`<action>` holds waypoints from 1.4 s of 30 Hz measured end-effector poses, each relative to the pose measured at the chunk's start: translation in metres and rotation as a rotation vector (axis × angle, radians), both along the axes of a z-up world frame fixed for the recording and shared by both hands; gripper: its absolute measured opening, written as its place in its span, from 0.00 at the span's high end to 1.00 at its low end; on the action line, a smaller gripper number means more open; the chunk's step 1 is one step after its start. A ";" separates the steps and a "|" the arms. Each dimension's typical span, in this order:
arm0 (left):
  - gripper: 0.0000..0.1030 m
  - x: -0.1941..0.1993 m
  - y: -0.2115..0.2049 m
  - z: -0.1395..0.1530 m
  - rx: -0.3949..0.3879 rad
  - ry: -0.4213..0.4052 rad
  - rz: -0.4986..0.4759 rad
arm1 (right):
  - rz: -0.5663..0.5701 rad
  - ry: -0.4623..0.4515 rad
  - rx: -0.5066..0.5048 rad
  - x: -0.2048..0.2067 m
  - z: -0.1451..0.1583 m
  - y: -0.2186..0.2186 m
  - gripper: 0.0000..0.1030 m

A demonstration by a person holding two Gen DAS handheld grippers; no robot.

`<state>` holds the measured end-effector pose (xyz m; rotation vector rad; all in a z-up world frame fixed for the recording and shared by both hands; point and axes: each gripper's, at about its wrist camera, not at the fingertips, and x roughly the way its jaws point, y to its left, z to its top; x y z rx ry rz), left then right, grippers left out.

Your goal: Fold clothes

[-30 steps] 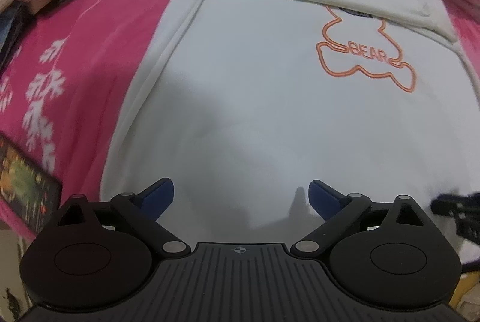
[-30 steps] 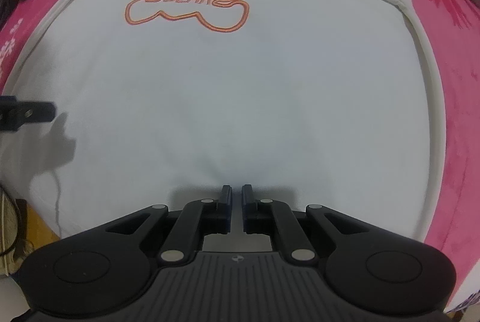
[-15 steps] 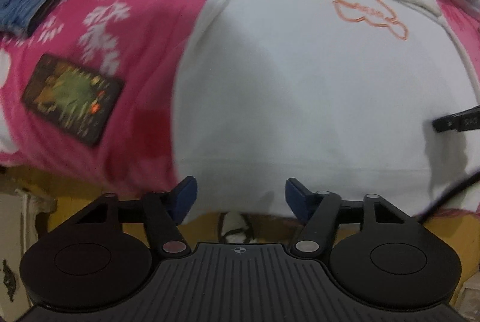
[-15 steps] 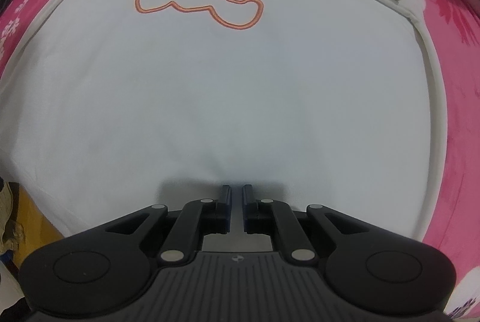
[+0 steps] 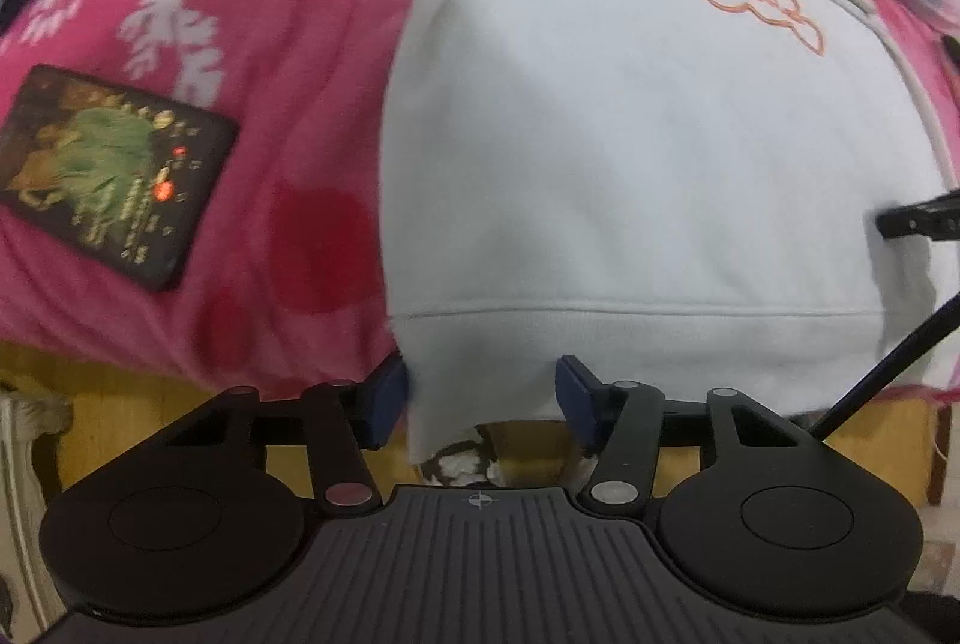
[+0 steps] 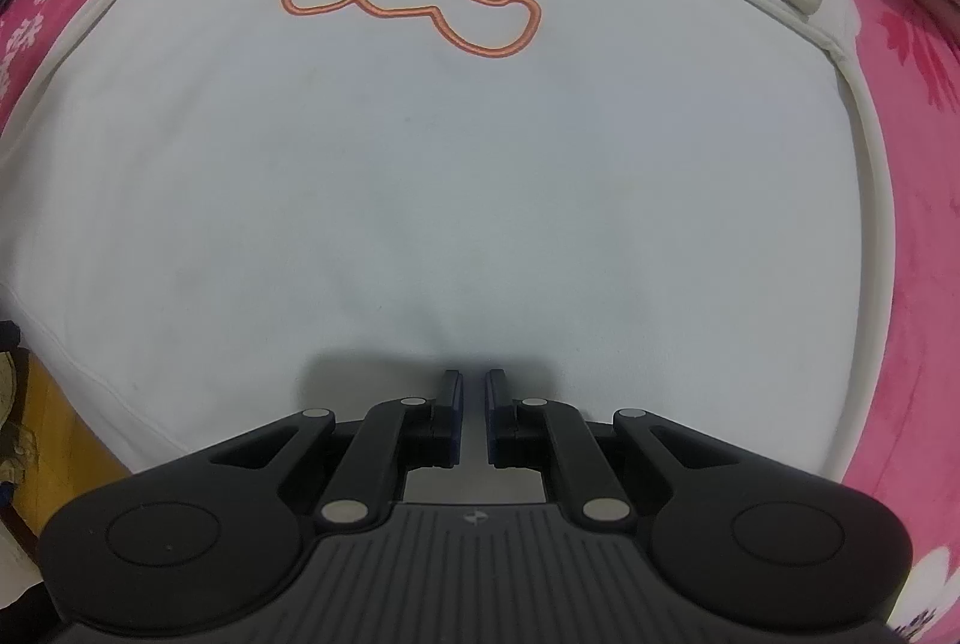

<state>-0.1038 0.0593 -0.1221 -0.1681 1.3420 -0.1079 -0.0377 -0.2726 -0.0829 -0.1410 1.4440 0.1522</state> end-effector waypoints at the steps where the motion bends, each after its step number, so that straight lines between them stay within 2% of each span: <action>1: 0.49 0.001 0.001 -0.001 -0.012 0.002 -0.006 | 0.001 0.000 0.000 0.000 0.000 -0.001 0.93; 3: 0.55 0.002 0.005 0.000 -0.033 0.005 -0.007 | 0.002 -0.001 0.000 0.000 0.000 -0.002 0.93; 6: 0.60 0.000 0.010 0.001 -0.050 0.007 -0.013 | 0.003 -0.002 0.000 0.000 0.000 -0.004 0.93; 10: 0.59 0.000 0.018 -0.003 -0.052 0.017 -0.014 | 0.005 -0.004 0.000 0.000 0.000 -0.006 0.93; 13: 0.57 0.006 0.024 -0.007 -0.103 0.015 -0.019 | 0.007 -0.005 0.000 0.000 -0.001 -0.008 0.93; 17: 0.58 0.007 0.027 -0.013 -0.146 0.003 -0.093 | 0.017 -0.002 -0.003 0.001 -0.001 -0.010 0.93; 23: 0.60 0.011 0.038 -0.016 -0.214 0.023 -0.150 | 0.025 -0.007 -0.007 0.001 -0.001 -0.012 0.93; 29: 0.63 0.016 0.026 -0.015 -0.159 0.037 -0.224 | 0.011 -0.021 0.020 -0.002 0.006 -0.021 0.93; 33: 0.64 0.018 0.024 -0.013 -0.145 0.057 -0.232 | -0.091 -0.052 0.085 -0.016 0.028 -0.055 0.78; 37: 0.64 0.020 0.027 -0.013 -0.161 0.078 -0.214 | -0.315 -0.031 0.152 -0.044 0.036 -0.105 0.76; 42: 0.64 0.016 0.031 -0.011 -0.182 0.089 -0.207 | -0.594 0.000 0.239 -0.080 0.045 -0.166 0.64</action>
